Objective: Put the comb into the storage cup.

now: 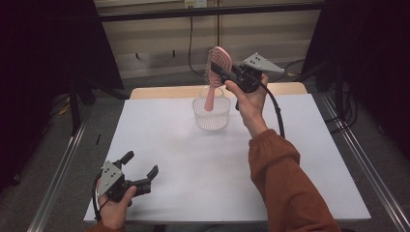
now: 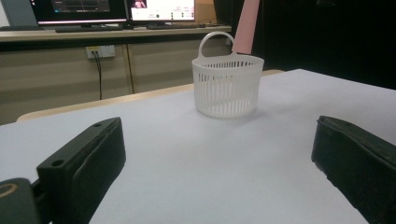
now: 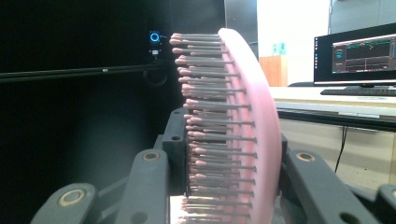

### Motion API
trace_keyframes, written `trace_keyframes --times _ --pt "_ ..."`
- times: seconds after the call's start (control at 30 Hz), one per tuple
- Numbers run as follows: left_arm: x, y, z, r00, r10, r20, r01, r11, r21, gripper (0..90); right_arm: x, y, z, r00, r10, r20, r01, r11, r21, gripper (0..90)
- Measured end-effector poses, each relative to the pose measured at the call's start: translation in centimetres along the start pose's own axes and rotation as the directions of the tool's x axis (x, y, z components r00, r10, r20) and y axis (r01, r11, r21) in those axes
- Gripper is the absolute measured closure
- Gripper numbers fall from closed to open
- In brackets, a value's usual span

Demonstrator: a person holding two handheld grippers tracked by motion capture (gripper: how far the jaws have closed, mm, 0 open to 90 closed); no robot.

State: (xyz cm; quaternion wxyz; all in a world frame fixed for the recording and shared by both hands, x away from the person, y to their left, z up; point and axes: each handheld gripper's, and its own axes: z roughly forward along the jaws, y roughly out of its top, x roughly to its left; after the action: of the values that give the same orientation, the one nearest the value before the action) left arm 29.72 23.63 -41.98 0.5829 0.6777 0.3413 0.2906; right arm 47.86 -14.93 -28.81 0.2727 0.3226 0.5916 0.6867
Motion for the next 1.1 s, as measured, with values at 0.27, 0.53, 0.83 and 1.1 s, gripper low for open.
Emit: trace_keyframes --times 0.27,0.53,0.83,1.1 --pt "-0.1 0.0 0.1 0.9999 0.011 0.006 -0.011 0.9999 0.004 3.0 -0.4 -1.1 0.7 0.9994 -0.007 0.034 0.007 1.0 -0.005 64.5" --pt "-0.2 0.0 0.1 0.9999 0.009 0.011 -0.01 0.9999 0.014 3.0 -0.9 -2.5 0.9 0.9984 -0.011 0.056 0.011 1.0 0.015 64.5" --pt "-0.2 0.0 0.1 0.9997 0.019 0.014 -0.019 0.9997 0.012 3.0 -1.8 -4.2 0.9 0.9965 0.021 0.081 -0.022 1.0 0.01 64.5" --pt "-0.2 0.0 0.2 0.9996 0.026 0.008 -0.026 0.9994 0.024 3.0 -2.2 -6.3 1.1 0.9952 0.029 0.094 -0.033 0.999 0.042 64.5"
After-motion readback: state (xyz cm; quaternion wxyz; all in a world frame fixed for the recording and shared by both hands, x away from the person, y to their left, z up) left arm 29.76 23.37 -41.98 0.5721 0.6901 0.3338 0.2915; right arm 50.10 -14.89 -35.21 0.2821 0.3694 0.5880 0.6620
